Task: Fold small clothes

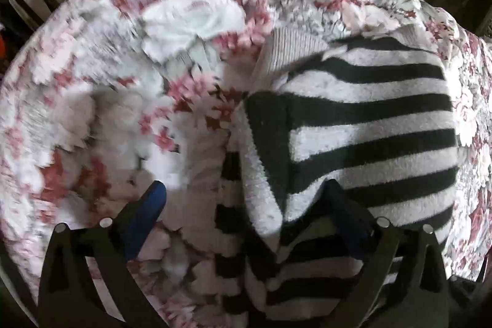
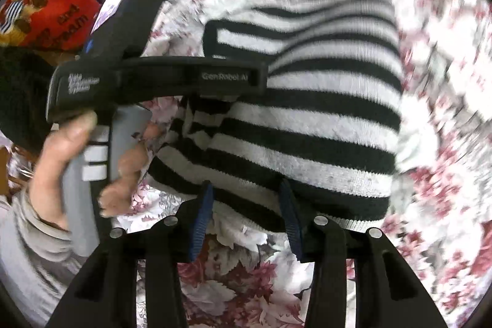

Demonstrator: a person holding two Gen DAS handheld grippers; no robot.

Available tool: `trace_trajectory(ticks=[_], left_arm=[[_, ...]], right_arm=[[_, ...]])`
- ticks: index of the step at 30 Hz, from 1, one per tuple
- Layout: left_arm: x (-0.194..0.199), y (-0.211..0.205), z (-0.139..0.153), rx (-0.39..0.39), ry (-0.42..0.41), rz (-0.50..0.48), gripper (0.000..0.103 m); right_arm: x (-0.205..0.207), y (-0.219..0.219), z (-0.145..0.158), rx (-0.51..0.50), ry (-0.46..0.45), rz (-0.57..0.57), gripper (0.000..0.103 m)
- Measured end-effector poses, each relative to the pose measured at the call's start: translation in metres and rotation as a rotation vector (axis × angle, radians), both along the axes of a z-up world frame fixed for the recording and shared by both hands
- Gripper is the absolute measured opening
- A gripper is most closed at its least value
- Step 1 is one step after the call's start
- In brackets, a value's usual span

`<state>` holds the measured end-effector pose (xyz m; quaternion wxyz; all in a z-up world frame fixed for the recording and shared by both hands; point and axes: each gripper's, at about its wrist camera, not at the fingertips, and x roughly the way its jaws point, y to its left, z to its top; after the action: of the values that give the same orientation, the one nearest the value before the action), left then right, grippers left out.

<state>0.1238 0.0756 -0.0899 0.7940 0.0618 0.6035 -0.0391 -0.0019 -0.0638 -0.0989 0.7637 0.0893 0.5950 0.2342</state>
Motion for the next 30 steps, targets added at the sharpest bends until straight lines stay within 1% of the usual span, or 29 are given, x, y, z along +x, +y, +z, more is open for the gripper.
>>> trace_trajectory(ticks=[1,5,6,8,11,12,13,14,15,18,19,20,22,24,25,27,29,30], left_arm=[[0.003,0.004,-0.004,-0.034,0.019,0.018,0.099],[0.012,0.016,-0.015,-0.12,0.07,0.063,0.099],[0.013,0.018,-0.017,-0.133,0.075,0.07,0.099],[0.014,0.018,-0.017,-0.133,0.079,0.078,0.099],[0.011,0.015,-0.006,-0.116,0.082,0.097,0.099],[0.009,0.014,0.004,-0.106,0.069,0.092,0.099],[0.007,0.015,0.013,-0.1,0.049,0.086,0.098],[0.004,0.016,0.023,-0.099,0.027,0.08,0.098],[0.001,0.016,0.033,-0.106,0.005,0.072,0.098],[-0.013,0.022,0.06,-0.152,-0.041,0.041,0.098],[-0.018,0.024,0.063,-0.157,-0.046,0.029,0.098],[-0.024,0.028,0.064,-0.154,-0.047,0.02,0.098],[-0.038,0.033,0.059,-0.136,-0.034,0.004,0.098],[-0.052,0.035,0.05,-0.125,0.002,-0.018,0.098],[-0.059,0.036,0.043,-0.111,0.021,-0.038,0.098],[-0.067,0.035,0.029,-0.074,0.026,-0.076,0.098],[-0.071,0.038,0.02,-0.08,0.024,-0.084,0.099],[-0.07,0.041,0.014,-0.106,0.033,-0.076,0.099]], right_arm=[[0.002,-0.002,-0.005,0.005,0.012,-0.005,0.038],[0.007,-0.007,-0.019,0.037,0.03,0.003,0.031],[0.009,-0.01,-0.022,0.055,0.043,-0.008,0.029],[0.011,-0.014,-0.026,0.082,0.061,-0.026,0.028],[0.011,-0.014,-0.021,0.092,0.075,-0.027,0.03],[0.012,-0.015,-0.015,0.102,0.088,-0.036,0.032],[0.011,-0.018,-0.009,0.11,0.096,-0.042,0.038],[0.012,-0.02,0.002,0.124,0.096,-0.054,0.041],[0.01,-0.021,0.013,0.125,0.071,-0.062,0.043],[0.011,-0.027,0.052,0.1,-0.072,-0.079,0.047],[0.014,-0.031,0.06,0.106,-0.098,-0.094,0.049],[0.019,-0.039,0.069,0.111,-0.123,-0.133,0.05],[0.027,-0.054,0.071,0.102,-0.137,-0.193,0.051],[0.038,-0.065,0.067,0.101,-0.133,-0.247,0.051],[0.037,-0.068,0.066,0.106,-0.131,-0.261,0.051],[0.047,-0.071,0.058,0.113,-0.12,-0.289,0.051],[0.061,-0.066,0.046,0.112,-0.108,-0.296,0.051],[0.067,-0.059,0.039,0.103,-0.097,-0.292,0.051]])
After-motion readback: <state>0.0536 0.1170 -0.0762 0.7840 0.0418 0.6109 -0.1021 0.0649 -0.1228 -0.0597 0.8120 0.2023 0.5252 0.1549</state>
